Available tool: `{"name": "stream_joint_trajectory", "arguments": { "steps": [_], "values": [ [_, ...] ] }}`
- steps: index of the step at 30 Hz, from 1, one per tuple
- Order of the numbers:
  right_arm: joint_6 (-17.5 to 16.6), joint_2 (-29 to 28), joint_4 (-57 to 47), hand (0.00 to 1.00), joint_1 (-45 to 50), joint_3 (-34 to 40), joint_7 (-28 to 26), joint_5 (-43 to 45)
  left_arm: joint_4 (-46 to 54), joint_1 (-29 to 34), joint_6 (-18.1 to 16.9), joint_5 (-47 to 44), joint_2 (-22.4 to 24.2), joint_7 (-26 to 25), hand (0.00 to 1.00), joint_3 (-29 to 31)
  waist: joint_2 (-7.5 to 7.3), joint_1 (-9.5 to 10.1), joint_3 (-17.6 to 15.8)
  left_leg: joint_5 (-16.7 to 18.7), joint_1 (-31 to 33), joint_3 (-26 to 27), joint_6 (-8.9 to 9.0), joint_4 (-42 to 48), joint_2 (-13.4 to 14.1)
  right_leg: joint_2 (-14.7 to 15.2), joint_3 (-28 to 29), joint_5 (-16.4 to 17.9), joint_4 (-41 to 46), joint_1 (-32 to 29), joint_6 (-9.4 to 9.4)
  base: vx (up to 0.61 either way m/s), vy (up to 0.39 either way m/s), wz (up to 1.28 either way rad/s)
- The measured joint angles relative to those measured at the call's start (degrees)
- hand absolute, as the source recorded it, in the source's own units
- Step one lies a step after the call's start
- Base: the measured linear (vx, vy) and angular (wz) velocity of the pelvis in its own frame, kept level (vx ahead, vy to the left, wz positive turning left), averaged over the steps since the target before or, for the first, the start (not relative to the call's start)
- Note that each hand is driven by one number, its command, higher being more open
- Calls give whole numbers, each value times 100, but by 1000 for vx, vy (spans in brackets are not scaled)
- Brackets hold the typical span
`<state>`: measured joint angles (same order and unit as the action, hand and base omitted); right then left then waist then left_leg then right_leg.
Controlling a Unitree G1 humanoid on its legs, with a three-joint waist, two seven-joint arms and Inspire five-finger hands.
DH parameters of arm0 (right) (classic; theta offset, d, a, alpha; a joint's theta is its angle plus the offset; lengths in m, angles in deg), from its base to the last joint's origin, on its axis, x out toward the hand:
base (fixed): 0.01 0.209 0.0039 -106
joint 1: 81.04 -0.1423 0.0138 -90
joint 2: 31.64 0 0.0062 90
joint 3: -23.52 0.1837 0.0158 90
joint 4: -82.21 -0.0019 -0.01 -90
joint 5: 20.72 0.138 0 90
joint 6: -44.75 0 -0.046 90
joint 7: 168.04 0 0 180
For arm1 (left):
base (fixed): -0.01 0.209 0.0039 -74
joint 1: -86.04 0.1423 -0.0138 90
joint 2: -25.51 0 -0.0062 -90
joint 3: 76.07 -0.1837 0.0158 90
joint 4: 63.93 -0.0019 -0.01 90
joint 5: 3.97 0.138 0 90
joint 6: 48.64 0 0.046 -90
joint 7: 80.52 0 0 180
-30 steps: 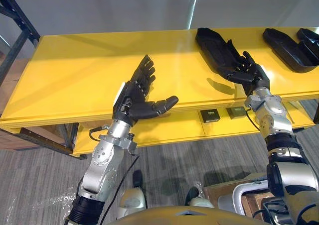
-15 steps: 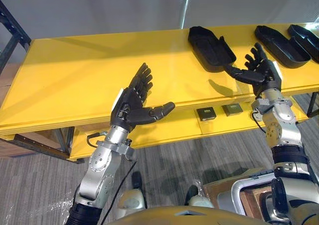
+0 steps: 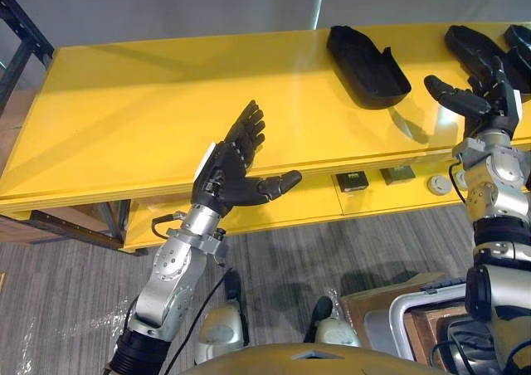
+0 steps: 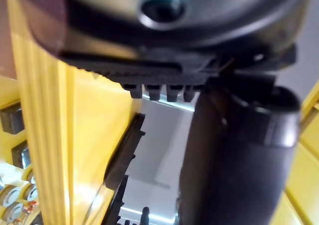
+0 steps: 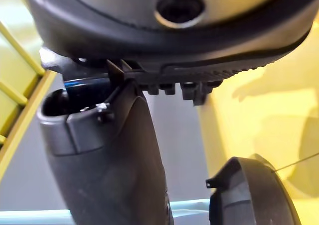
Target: Walk over and take three plastic housings, then place them on the shelf
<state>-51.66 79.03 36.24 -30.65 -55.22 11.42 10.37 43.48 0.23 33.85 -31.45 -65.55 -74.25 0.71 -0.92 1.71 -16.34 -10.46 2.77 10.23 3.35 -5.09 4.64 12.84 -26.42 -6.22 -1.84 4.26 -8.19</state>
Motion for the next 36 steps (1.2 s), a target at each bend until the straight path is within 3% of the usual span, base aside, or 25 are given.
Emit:
{"name": "stream_joint_trajectory", "arguments": {
  "steps": [4, 11, 18, 36],
  "values": [
    [112, 347, 426, 100, -384, -299, -165, 108, -1, -259, -23, -184, -30, 30, 100, -30, 58, 133, -211, -41, 101, -59, -9, 3, -1, 0, -29, 5, 71, -99, 11, -19, -1, 7],
    [129, 463, 800, 100, -1340, -665, -487, 197, -13, -636, -417, -442, -247, 234, 100, 29, 138, 157, -724, -139, 362, -142, -63, 23, -22, 5, -70, 6, 185, -368, 39, -14, 0, 4],
    [127, 649, 988, 100, -1805, -883, -665, 317, -13, -1018, -742, -824, -323, 426, 100, 133, 199, 232, -888, -192, 502, -173, -81, 28, -23, 4, -49, 36, 272, -533, 84, 4, -4, 1],
    [232, 753, 971, 100, -1792, -966, -1312, 317, -13, -1102, -747, -848, -422, 507, 100, 305, 225, 198, -910, -187, 458, -30, -72, 24, 15, -7, 109, 50, 316, -603, 105, -11, -9, -3]
  ]
}}
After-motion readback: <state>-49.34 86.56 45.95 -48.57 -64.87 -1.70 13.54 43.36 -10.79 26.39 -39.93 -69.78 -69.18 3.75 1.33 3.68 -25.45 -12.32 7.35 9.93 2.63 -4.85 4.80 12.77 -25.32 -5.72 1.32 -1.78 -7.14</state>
